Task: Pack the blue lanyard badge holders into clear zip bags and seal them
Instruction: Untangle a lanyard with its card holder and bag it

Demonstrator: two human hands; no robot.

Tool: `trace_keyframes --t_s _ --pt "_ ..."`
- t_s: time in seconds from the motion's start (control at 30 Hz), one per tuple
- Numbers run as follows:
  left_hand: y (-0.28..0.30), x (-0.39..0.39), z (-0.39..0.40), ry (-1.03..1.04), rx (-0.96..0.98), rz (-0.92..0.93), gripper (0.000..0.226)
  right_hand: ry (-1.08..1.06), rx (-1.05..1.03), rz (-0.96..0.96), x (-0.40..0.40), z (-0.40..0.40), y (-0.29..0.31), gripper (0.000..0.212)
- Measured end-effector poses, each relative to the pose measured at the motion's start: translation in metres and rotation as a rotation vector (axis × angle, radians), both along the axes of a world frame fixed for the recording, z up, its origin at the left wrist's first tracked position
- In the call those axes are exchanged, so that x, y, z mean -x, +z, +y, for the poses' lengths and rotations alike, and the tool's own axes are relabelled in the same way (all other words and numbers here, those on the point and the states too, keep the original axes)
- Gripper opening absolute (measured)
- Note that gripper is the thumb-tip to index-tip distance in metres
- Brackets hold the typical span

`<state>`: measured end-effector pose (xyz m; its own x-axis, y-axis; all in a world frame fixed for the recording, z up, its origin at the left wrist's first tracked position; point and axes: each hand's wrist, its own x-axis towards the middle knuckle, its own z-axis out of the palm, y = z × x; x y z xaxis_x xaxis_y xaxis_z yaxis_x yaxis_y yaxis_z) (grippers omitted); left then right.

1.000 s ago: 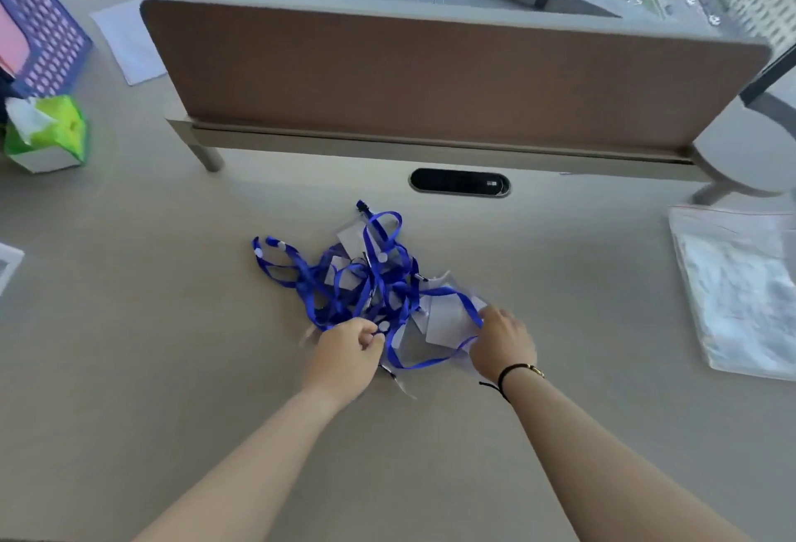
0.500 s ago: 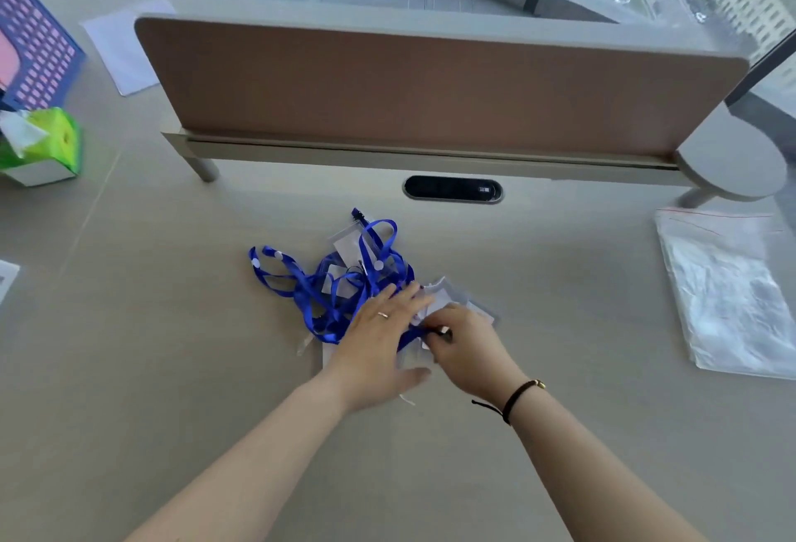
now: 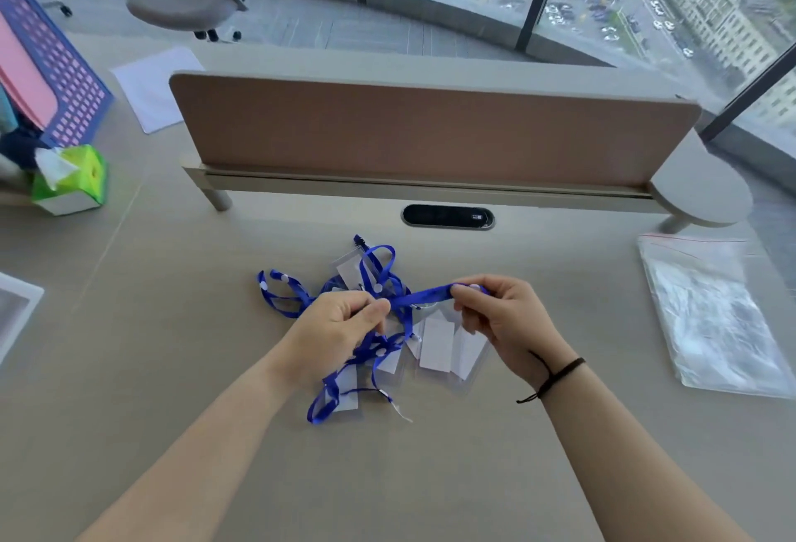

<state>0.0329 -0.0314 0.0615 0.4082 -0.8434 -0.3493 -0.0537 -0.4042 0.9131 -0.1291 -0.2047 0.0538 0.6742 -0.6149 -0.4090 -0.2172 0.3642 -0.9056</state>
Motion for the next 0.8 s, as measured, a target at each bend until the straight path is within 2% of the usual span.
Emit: trace_keyframes --t_s 0.1,0.2,0.3,0.37,0.5,0.57,0.7,0.8 --pt "0.008 0.000 0.000 0.060 0.032 0.048 0.037 -0.056 -0.113 0.033 -0.001 -0.006 -0.021 0.010" --pt "0.010 0.000 0.001 0.244 0.113 0.208 0.034 -0.110 0.029 0.422 0.000 -0.007 -0.071 0.017" --pt "-0.002 0.001 0.002 0.349 0.074 0.235 0.031 0.068 0.259 0.852 -0.001 0.004 -0.113 0.035" --pt "-0.015 0.005 0.002 0.348 0.001 0.235 0.026 0.134 0.276 0.988 -0.008 0.016 -0.126 0.036" --pt "-0.041 0.014 0.003 0.305 -0.092 0.192 0.018 0.111 0.284 1.160 -0.026 0.033 -0.148 0.086" --pt "-0.048 0.015 0.003 0.313 -0.100 0.204 0.016 0.097 0.310 1.210 -0.033 0.035 -0.153 0.090" --pt "-0.053 0.011 0.002 0.297 -0.127 0.206 0.020 0.063 0.215 1.205 -0.038 0.032 -0.154 0.078" --pt "-0.053 0.007 0.000 0.317 -0.127 0.247 0.014 -0.010 0.273 1.273 -0.040 0.033 -0.153 0.093"
